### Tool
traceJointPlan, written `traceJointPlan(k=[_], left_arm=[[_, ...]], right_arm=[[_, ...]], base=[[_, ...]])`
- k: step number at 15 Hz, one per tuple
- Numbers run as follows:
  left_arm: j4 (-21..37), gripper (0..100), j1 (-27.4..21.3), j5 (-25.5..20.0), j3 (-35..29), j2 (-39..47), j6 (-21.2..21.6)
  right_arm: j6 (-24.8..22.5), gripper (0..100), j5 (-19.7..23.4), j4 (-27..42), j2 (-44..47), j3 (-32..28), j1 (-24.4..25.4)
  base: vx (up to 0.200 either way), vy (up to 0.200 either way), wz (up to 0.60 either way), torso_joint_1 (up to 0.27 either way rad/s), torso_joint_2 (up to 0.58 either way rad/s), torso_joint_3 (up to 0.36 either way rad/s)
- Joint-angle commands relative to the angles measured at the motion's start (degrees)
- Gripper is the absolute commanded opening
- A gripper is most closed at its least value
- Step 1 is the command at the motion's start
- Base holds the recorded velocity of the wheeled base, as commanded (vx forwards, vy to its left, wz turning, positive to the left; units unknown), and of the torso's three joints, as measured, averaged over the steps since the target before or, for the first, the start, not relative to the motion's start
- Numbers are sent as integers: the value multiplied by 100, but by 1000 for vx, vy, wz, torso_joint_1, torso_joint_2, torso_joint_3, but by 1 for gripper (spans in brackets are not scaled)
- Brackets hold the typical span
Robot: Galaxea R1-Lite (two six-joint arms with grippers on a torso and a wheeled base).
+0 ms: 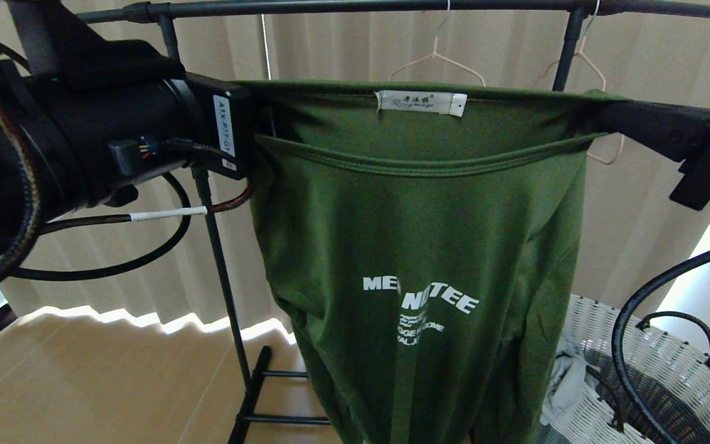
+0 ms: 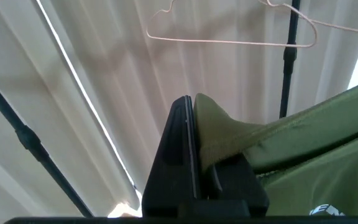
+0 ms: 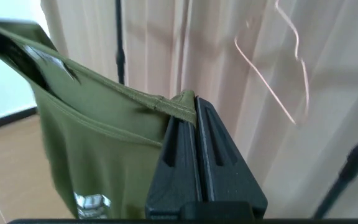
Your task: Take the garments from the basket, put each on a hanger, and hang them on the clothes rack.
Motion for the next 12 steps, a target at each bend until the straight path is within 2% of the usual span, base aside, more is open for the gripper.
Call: traceJointPlan(k=[1,3,5,6,8,10,12], left_arm=[[-14,0,46,4,-24,143,2],[-23,0,257,-23,-41,328,46],[-49,0,284,-23,-138,512,72],[-67,0,284,-14,-375,715,63],[-75,0,275,-5,-692,952,19],[-295,0,257,4,-911,1207,-51],[-611,0,248,4,-964,1383,-60]], right_arm=[[-27,0,-1,5,35,55,-269],[-71,0,17,58,-80,37,-559],[-62,0,34,375,-317,37,-594],[-53,0,52,849,-642,46,-594],[-53,0,61,1262,-941,55,-585],[-62,0,307,1605,-1249,160,-427],[-88,0,825,1930,-1600,450,-137]], base=[[0,0,0,0,0,0],[0,0,0,0,0,0],[0,0,0,0,0,0],[0,0,0,0,0,0],[0,0,0,0,0,0],[0,0,0,0,0,0],[0,0,0,0,0,0]])
